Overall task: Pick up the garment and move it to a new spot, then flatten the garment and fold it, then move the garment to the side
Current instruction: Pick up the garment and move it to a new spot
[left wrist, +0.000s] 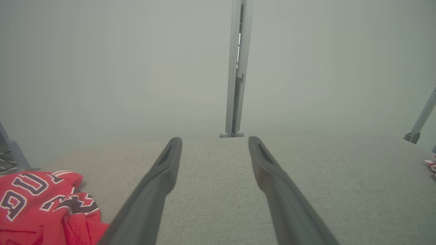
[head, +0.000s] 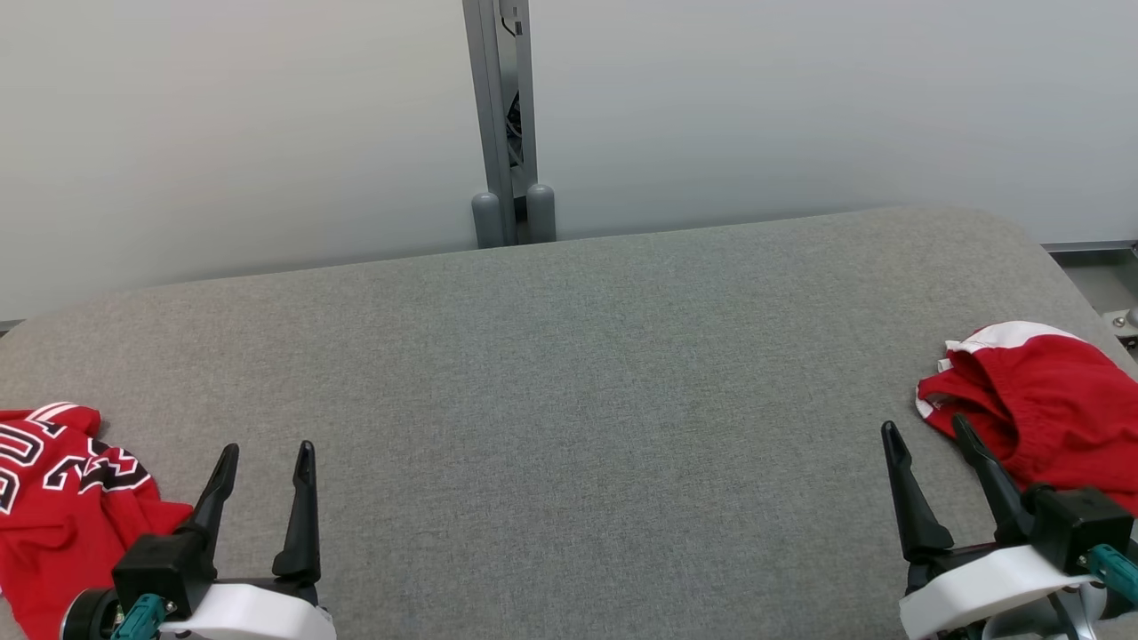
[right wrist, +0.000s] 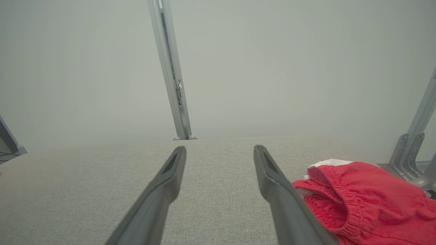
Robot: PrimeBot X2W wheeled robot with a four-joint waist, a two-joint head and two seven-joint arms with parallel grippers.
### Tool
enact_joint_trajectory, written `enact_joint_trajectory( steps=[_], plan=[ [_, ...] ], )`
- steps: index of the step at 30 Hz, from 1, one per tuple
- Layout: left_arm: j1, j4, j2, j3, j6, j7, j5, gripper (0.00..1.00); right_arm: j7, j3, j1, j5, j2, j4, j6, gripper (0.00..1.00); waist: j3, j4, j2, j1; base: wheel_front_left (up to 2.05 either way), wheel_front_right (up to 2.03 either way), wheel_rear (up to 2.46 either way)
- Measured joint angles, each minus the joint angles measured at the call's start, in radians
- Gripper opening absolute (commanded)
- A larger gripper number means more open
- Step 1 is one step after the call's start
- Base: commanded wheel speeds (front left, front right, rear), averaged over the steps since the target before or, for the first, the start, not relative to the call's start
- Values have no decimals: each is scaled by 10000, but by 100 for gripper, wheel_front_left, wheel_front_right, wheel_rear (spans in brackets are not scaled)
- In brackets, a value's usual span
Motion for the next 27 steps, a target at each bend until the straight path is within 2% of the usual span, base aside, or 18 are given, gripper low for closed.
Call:
enact_joint_trajectory(
  steps=[17, 22, 27],
  plan=[
    [-28, -33, 25, -52, 71, 54, -79, 100, -65, 8, -6, 35, 2, 0, 2, 100, 6, 164, 0, 0, 0, 0, 0],
    [-268, -119, 52, 54, -77, 6, -219, 100, -77, 123, -48, 58, -115, -104, 0, 100, 47, 633, 0, 0, 0, 0, 0],
    [-578, 19, 274, 318, -314, -71, -309, 100, -77, 382, -272, 134, -232, -176, 0, 100, 123, 1444, 0, 0, 0, 0, 0]
  ],
)
